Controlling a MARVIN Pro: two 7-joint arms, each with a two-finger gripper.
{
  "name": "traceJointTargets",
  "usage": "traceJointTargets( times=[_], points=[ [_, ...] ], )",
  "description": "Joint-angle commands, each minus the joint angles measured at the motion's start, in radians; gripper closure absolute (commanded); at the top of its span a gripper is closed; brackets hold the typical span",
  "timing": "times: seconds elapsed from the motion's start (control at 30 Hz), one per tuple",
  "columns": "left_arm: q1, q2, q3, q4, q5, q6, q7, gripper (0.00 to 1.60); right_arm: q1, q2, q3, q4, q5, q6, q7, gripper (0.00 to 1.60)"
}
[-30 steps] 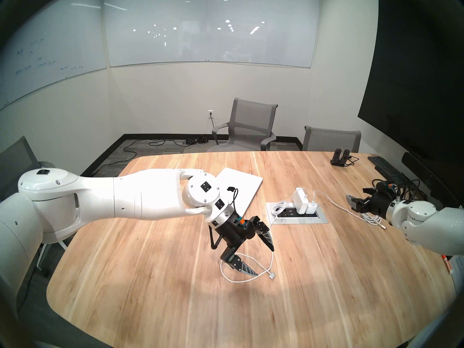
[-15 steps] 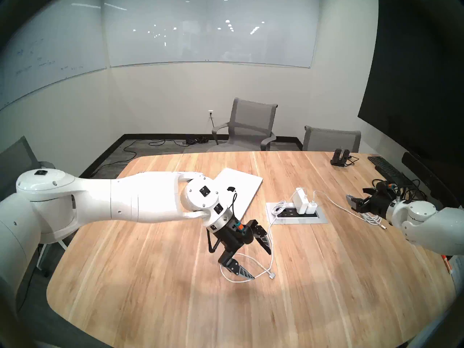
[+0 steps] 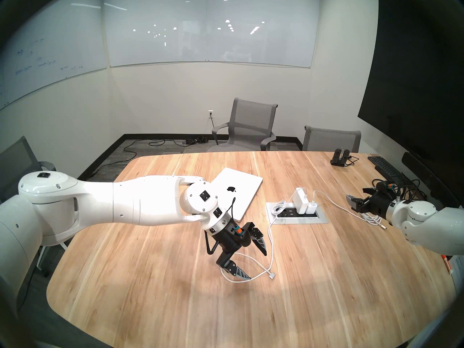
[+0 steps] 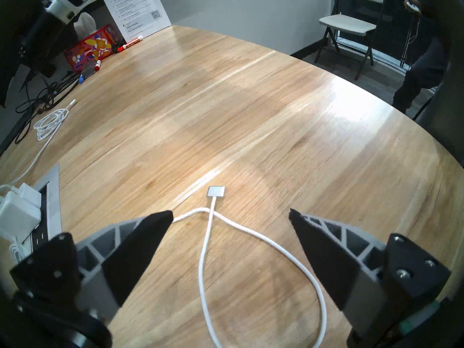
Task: Plug the charging cable into the port of a MacBook
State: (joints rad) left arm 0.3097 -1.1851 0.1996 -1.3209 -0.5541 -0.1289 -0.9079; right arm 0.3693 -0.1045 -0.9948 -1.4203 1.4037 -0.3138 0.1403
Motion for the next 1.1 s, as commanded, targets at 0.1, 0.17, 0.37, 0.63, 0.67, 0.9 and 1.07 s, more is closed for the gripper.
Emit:
traceJointTargets(
  times=[0.1,0.17,0.37,0.63,0.67,0.9,1.07],
  points=[
    [0.013,-0.069,-0.008,0.081,-0.005,-0.028,-0.01,0.0,0.015,0.002,0.008,-0.002,-0.002,-0.006,0.002,0.0],
    [0.015,-0.08,-0.009,0.096,-0.004,-0.031,-0.011,0.0,0.015,0.002,0.008,-0.002,-0.002,-0.006,0.002,0.0],
    [0.023,-0.114,-0.011,0.14,-0.002,-0.045,-0.018,0.0,0.014,0.002,0.009,-0.002,-0.002,-0.006,0.002,0.0],
    [0.028,-0.133,-0.011,0.169,-0.001,-0.055,-0.028,0.0,0.015,0.002,0.008,-0.002,-0.002,-0.006,0.002,0.0],
    [0.029,-0.133,-0.011,0.171,-0.001,-0.055,-0.027,0.0,0.015,0.002,0.008,-0.002,-0.002,-0.006,0.002,0.0],
    [0.039,-0.132,-0.006,0.171,0.004,-0.057,-0.013,0.0,0.016,0.002,0.007,-0.002,-0.002,-0.006,0.003,0.0],
    [0.049,-0.141,0.0,0.19,0.008,-0.065,-0.001,0.0,0.016,0.002,0.007,-0.002,-0.002,-0.006,0.003,0.0]
  ],
)
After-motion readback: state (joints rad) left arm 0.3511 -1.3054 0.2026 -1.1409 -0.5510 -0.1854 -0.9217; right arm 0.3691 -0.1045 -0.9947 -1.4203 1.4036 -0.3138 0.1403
